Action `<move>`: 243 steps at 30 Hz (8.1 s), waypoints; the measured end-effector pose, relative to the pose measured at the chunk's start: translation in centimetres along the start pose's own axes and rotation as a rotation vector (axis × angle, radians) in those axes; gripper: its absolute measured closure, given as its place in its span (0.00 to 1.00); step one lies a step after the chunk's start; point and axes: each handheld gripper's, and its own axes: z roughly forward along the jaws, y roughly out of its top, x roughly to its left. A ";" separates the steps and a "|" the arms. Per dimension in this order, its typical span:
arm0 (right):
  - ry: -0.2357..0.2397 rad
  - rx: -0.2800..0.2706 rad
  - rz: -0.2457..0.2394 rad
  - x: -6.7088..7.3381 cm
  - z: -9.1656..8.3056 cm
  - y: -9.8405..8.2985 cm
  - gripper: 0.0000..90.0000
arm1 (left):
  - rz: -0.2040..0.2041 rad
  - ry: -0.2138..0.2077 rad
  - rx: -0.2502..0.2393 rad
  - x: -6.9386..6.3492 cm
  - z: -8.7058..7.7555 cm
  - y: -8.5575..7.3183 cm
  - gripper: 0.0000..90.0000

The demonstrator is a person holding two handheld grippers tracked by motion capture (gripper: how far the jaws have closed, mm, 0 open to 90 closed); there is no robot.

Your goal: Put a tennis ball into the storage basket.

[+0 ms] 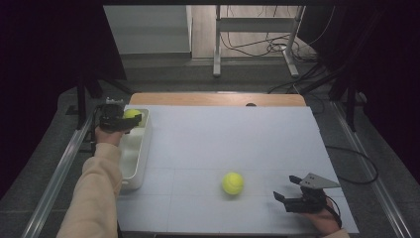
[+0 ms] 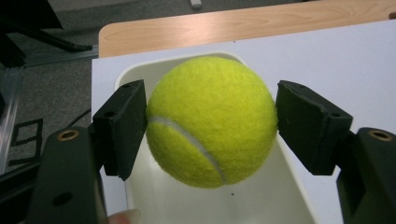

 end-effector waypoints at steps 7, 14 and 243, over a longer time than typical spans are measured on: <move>0.000 0.001 0.000 0.0 0.0 0.0 0.15 | -0.005 0.003 0.034 0.2 0.7 -0.2 0.31; 0.000 0.004 0.001 0.0 0.0 0.0 0.15 | -0.006 -0.003 0.054 0.3 0.7 -0.3 0.31; -0.021 0.014 -0.009 -0.3 -0.6 -0.6 0.15 | 0.532 -0.731 0.143 -26.7 0.0 -8.8 0.07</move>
